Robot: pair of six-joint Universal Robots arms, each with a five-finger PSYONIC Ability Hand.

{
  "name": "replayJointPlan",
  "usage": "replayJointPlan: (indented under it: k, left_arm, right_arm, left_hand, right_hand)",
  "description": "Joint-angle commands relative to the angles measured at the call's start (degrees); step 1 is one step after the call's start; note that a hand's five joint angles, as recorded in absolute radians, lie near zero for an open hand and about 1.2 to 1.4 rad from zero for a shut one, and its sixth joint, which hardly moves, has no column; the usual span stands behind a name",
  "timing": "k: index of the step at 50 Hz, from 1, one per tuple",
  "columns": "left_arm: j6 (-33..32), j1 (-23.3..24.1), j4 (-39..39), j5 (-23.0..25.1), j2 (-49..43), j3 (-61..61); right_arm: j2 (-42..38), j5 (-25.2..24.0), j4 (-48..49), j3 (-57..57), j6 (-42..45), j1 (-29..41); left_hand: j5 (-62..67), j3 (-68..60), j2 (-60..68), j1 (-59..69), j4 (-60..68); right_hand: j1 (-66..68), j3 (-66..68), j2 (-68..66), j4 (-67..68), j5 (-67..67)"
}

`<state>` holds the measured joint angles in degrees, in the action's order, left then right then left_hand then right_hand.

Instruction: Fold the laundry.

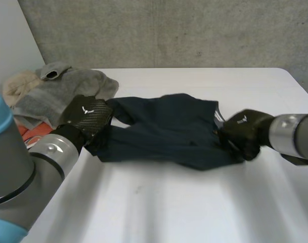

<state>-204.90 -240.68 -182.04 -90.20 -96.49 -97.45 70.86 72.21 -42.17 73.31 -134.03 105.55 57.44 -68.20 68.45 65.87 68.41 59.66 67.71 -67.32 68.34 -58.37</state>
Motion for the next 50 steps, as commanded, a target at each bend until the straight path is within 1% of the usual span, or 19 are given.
replayJointPlan:
  k: [1,4,9,13,14,17,18,20,21,24,29,31,36,37,38,40,43,46,50]
  left_arm:
    - [-3.49,-0.14,9.24,2.65,0.86,0.16]
    - [-4.98,-0.32,11.97,3.1,-1.33,0.6]
    - [-6.22,-0.5,11.45,3.01,-7.91,4.37]
    - [-6.83,-0.41,9.69,1.61,-13.28,12.01]
    - [-7.01,-0.49,8.9,0.73,-14.68,16.46]
    - [-6.92,-0.67,6.44,-0.59,-15.22,24.48]
    - [-6.92,-0.67,4.26,-1.38,-14.96,29.99]
    - [-6.75,-0.5,1.96,-2.17,-14.52,35.03]
    - [-6.57,-0.41,-0.22,-2.44,-14.52,39.31]
    - [-7.01,0.2,-0.95,-3.05,-14.69,43.83]
    - [-7.1,1.7,3.18,-3.93,-14.78,40.95]
    - [-7.1,1.44,4.15,-4.11,-14.52,37.36]
    - [-7.01,0.91,3.27,-3.94,-13.91,28.13]
    - [-6.92,0.91,2.66,-3.93,-13.73,26.37]
    - [-6.66,1.0,1.09,-3.85,-13.03,23.31]
    - [-6.66,1.35,-1.9,-3.76,-11.45,18.72]
    - [-6.83,2.05,-4.81,-3.76,-8.29,13.7]
    - [-7.45,3.19,-6.04,-3.76,-4.07,9.75]
    - [-8.06,3.9,-6.05,-3.5,0.76,5.88]
  right_arm:
    - [1.65,-2.16,-12.76,3.24,10.8,-2.81]
    - [-0.1,-2.34,-10.4,3.42,10.02,-2.46]
    - [-4.23,-1.64,-2.14,2.98,3.08,0.09]
    - [-7.92,0.91,4.19,-1.66,-1.14,2.11]
    - [-8.8,2.39,6.46,-5.24,-2.8,2.98]
    - [-9.25,4.95,10.16,-11.76,-6.49,4.13]
    - [-9.25,6.87,12.87,-16.31,-9.82,4.74]
    - [-8.99,8.64,15.87,-20.03,-13.52,5.01]
    - [-8.46,10.21,18.59,-23.0,-17.02,5.28]
    - [-7.5,11.2,19.5,-25.23,-20.47,5.72]
    - [-5.91,9.09,15.54,-21.99,-18.99,5.72]
    - [-5.91,7.08,14.14,-19.36,-17.25,5.72]
    - [-7.05,4.96,11.67,-13.37,-12.58,4.93]
    - [-7.4,4.96,11.67,-12.67,-12.05,4.67]
    - [-7.92,5.13,11.93,-12.05,-12.31,4.31]
    - [-9.51,5.66,12.81,-12.48,-14.15,3.87]
    - [-11.35,5.92,13.43,-14.94,-18.63,3.7]
    - [-13.37,5.49,13.87,-18.19,-22.94,3.87]
    - [-16.62,4.61,14.04,-22.67,-24.97,5.19]
  left_hand:
    - [12.56,-11.8,11.55,14.13,11.59]
    - [12.56,-11.8,11.55,14.13,11.59]
    - [12.56,-11.8,11.55,14.13,11.59]
    - [12.56,-11.8,11.55,14.13,11.59]
    - [12.56,-11.8,11.55,14.13,11.59]
    - [12.56,-11.8,11.55,14.13,11.59]
    - [12.56,-11.8,11.55,14.13,11.59]
    - [12.56,-11.8,11.55,14.13,11.59]
    - [12.56,-11.8,11.55,14.13,11.59]
    - [12.56,-11.8,11.55,14.13,11.59]
    - [12.56,-11.8,11.55,14.13,11.59]
    - [12.56,-11.8,11.55,14.13,11.59]
    - [12.56,-11.8,11.55,14.13,11.59]
    - [12.56,-11.8,11.55,14.13,11.59]
    - [12.56,-11.8,11.55,14.13,11.59]
    - [12.56,-11.8,11.55,14.13,11.59]
    - [12.56,-11.8,11.55,14.13,11.59]
    - [12.56,-11.8,11.55,14.13,11.59]
    - [12.56,-11.8,11.55,14.13,11.59]
  right_hand:
    - [20.34,12.29,-12.68,11.66,-11.63]
    - [20.34,12.29,-12.68,11.66,-11.63]
    - [20.34,12.29,-12.68,11.66,-11.63]
    - [20.34,12.29,-12.68,11.66,-11.63]
    - [20.34,12.29,-12.68,11.66,-11.63]
    - [20.34,12.29,-12.68,11.66,-11.63]
    - [20.34,12.29,-12.68,11.66,-11.63]
    - [20.34,12.29,-12.68,11.66,-11.63]
    - [20.34,12.29,-12.68,11.66,-11.63]
    - [20.34,12.29,-12.68,11.66,-11.63]
    - [20.34,12.29,-12.68,11.66,-11.63]
    - [20.34,12.29,-12.68,11.66,-11.63]
    - [20.34,12.29,-12.68,11.66,-11.63]
    - [11.82,3.77,-4.17,3.15,-3.11]
    - [-1.25,-9.3,8.91,-9.93,9.96]
    - [-5.74,-13.79,13.4,-14.42,14.45]
    - [-17.67,-25.72,25.33,-26.35,26.38]
    - [-23.24,-31.29,30.9,-31.92,31.95]
    - [-32.32,-40.37,39.98,-41.0,41.03]
